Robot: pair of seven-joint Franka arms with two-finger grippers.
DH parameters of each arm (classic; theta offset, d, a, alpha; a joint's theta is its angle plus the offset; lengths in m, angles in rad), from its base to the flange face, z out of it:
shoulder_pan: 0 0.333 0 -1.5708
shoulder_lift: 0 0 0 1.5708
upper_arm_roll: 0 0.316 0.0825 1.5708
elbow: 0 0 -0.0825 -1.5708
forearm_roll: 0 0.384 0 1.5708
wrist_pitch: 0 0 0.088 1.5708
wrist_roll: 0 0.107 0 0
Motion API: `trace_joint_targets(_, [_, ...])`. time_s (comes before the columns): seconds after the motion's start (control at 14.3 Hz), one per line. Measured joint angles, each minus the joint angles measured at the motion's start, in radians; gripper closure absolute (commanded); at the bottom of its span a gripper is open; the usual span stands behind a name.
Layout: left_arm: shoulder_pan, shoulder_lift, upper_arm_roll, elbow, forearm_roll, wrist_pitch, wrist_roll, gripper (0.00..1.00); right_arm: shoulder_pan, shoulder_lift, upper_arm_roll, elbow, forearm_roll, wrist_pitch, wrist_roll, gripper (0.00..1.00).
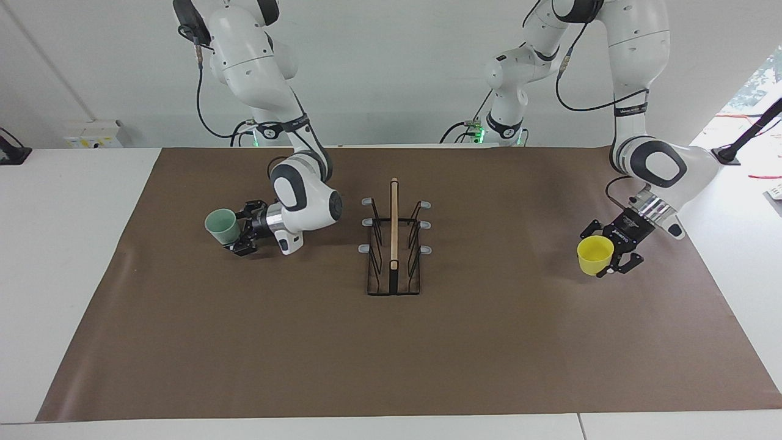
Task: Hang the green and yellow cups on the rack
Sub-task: 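Grasp and lift the yellow cup while the right gripper grasps the green cup, then carry the yellow cup with the left gripper onto a rack peg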
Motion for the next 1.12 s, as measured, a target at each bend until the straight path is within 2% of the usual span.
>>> trace_joint_targets(0.21, [-0.019, -0.082, -0.003, 0.007, 0.145, -0.004, -0.059, 1.00, -0.010, -0.007, 0.000, -0.025, -0.026, 0.000, 0.008, 0.00])
trace_joint_targets(0.49, [-0.142, -0.148, -0.007, 0.060, 0.359, -0.046, -0.244, 1.00, -0.017, -0.011, 0.000, -0.044, -0.043, 0.000, 0.037, 0.00])
trace_joint_targets(0.56, [-0.186, -0.156, -0.009, 0.081, 0.441, -0.066, -0.302, 1.00, -0.020, -0.012, 0.000, -0.047, -0.043, 0.000, 0.039, 0.08])
trace_joint_targets(0.63, [-0.234, -0.162, -0.010, 0.104, 0.525, -0.084, -0.368, 1.00, -0.025, -0.015, 0.000, -0.050, -0.044, 0.000, 0.040, 0.39])
trace_joint_targets(0.77, [-0.334, -0.169, -0.012, 0.139, 0.675, -0.103, -0.488, 1.00, -0.032, -0.020, 0.000, -0.053, -0.045, -0.002, 0.082, 0.93])
trace_joint_targets(0.84, [-0.383, -0.173, -0.013, 0.147, 0.751, -0.113, -0.526, 1.00, -0.033, -0.021, 0.000, -0.054, -0.046, -0.005, 0.125, 1.00])
trace_joint_targets(1.12, [-0.576, -0.187, -0.016, 0.149, 1.036, -0.164, -0.725, 1.00, -0.040, -0.026, 0.000, -0.034, -0.043, -0.020, 0.228, 1.00])
